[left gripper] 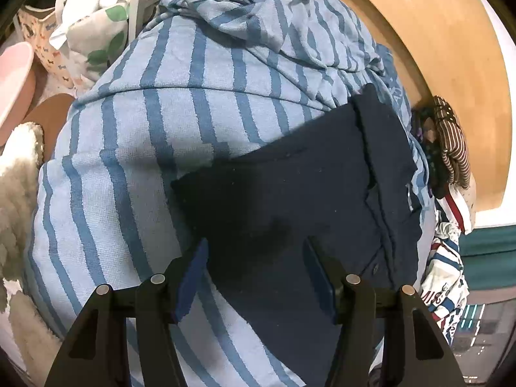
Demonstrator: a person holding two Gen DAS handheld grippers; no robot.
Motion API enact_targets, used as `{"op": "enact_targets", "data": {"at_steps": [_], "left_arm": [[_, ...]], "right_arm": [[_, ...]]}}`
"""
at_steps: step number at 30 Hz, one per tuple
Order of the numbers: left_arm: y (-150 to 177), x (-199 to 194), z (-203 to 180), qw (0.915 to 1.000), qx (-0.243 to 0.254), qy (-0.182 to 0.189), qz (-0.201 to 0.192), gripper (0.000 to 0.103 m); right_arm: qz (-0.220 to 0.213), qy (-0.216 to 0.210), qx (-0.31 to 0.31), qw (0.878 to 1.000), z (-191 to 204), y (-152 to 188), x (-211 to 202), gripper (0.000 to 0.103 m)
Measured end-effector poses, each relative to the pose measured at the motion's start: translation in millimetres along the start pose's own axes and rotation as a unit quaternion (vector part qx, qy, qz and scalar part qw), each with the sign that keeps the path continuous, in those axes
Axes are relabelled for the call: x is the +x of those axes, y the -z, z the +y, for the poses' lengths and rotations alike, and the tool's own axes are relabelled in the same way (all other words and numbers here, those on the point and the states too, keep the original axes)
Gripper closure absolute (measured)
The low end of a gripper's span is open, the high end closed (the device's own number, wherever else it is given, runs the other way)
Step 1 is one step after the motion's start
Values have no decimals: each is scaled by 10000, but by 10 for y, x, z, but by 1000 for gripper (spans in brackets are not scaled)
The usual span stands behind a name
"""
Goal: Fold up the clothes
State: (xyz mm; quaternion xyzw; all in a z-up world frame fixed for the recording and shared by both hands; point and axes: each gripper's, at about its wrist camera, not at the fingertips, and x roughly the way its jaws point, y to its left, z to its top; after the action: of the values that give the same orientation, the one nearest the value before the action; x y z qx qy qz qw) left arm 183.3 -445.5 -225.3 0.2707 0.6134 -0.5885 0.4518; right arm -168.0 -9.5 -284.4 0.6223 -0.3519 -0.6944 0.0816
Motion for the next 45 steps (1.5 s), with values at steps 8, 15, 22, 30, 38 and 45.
{"op": "enact_targets", "data": {"at_steps": [8, 15, 22, 30, 38, 45], "left_arm": [[28, 3, 87, 9993, -85, -353, -112, 41], [202, -33, 281, 9979, -278, -493, -327, 41], [125, 200, 611, 9951, -877, 466, -5, 41], [86, 257, 328, 9965, -275, 750, 232, 93], [-41, -139, 127, 9838, -1003, 1477, 150, 94], [-346, -5, -662, 9812, -933, 1689, 48, 94]], "right_arm": [[90, -3, 13, 10000, -3, -8, 17, 21], [233, 244, -156, 9993, 60, -3, 66, 20], [885, 745, -627, 9913, 202, -31, 279, 21], [1038, 476, -1138, 9869, 322, -17, 365, 79], [891, -77, -1051, 9904, 583, -67, 168, 84], [923, -354, -1110, 9889, 1231, -350, 296, 84]]}}
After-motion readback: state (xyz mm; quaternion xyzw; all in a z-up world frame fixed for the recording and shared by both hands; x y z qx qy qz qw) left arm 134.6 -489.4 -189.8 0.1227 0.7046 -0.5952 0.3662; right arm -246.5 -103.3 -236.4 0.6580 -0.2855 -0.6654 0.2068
